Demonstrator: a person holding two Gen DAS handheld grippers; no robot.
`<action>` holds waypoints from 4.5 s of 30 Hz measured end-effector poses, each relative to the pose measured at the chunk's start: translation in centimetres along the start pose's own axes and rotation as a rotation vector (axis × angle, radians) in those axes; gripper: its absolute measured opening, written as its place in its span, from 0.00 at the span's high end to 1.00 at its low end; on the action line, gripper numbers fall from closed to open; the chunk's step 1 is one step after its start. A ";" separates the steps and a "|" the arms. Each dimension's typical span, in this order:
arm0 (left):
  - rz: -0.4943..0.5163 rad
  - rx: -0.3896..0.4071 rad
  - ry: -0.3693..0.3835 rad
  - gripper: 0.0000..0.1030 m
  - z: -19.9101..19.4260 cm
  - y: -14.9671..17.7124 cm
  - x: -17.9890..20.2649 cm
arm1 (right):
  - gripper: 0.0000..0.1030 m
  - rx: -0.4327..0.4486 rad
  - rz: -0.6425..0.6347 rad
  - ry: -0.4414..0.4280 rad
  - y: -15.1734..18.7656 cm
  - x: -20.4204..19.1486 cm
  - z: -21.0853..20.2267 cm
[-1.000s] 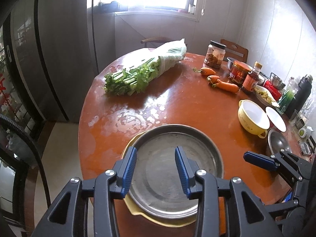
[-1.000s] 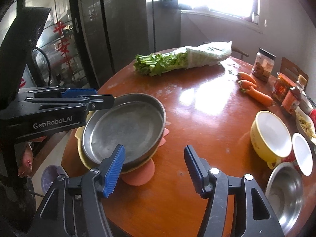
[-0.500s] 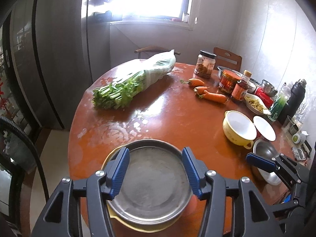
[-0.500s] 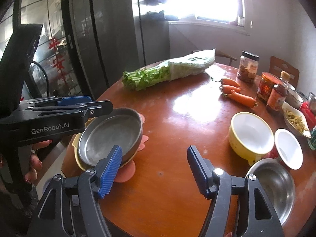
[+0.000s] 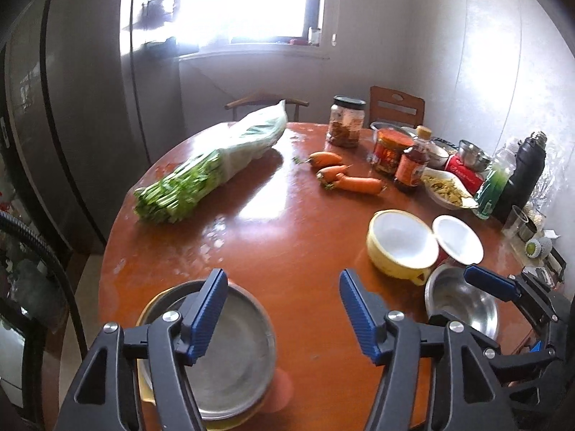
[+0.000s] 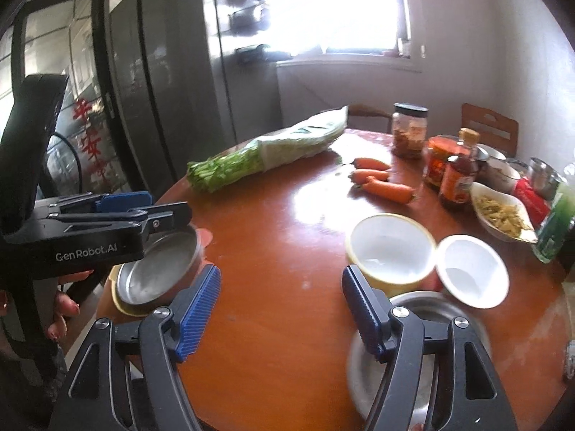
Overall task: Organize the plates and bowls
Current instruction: 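Withdraw the left gripper and move it to the steel bowl, then grasp the steel bowl rim with the left gripper, then lift the steel bowl with the left gripper, set it down, open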
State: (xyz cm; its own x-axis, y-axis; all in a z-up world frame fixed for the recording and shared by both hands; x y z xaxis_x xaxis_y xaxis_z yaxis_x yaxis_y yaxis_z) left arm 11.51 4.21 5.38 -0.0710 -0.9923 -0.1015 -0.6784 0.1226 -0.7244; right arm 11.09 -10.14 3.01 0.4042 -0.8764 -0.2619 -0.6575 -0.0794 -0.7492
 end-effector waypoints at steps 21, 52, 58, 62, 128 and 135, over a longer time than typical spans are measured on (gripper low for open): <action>0.111 0.000 0.131 0.32 2.8 -3.2 12.0 | 0.27 0.053 0.144 0.141 -0.1 13.1 -5.4; 0.132 -0.148 0.225 0.32 9.8 1.0 15.9 | 0.27 -0.092 0.242 0.239 4.4 18.8 -1.1; 0.140 -0.184 0.245 0.32 11.0 1.8 16.6 | 0.31 -0.098 0.245 0.240 4.7 19.1 -0.5; 0.156 -0.185 0.247 0.32 11.2 2.0 17.2 | 0.41 -0.105 0.214 0.241 5.0 18.8 -0.2; 0.078 -0.226 0.286 0.69 9.0 6.4 10.5 | 0.57 -0.211 0.139 0.148 6.7 10.6 2.9; 0.071 -0.218 0.291 0.65 9.2 6.3 10.5 | 0.56 -0.213 0.144 0.141 6.7 10.5 2.9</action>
State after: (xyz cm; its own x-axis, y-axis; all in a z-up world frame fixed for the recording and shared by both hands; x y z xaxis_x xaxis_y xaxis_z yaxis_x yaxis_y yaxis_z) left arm 13.18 -5.25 -6.53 -0.3074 -0.9487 0.0743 -0.8020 0.2163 -0.5568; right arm 12.77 -18.51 -6.53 0.2142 -0.9421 -0.2580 -0.8265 -0.0340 -0.5618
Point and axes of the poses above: each gripper's, at about its wrist camera, not at the fingertips, and z roughly the way its jaws point, x to its right, y to its underside, the point moved 4 cm from there along z, roughly the way its jaws point, and after that the axes turned 13 degrees about z, right-handed, at the moved point
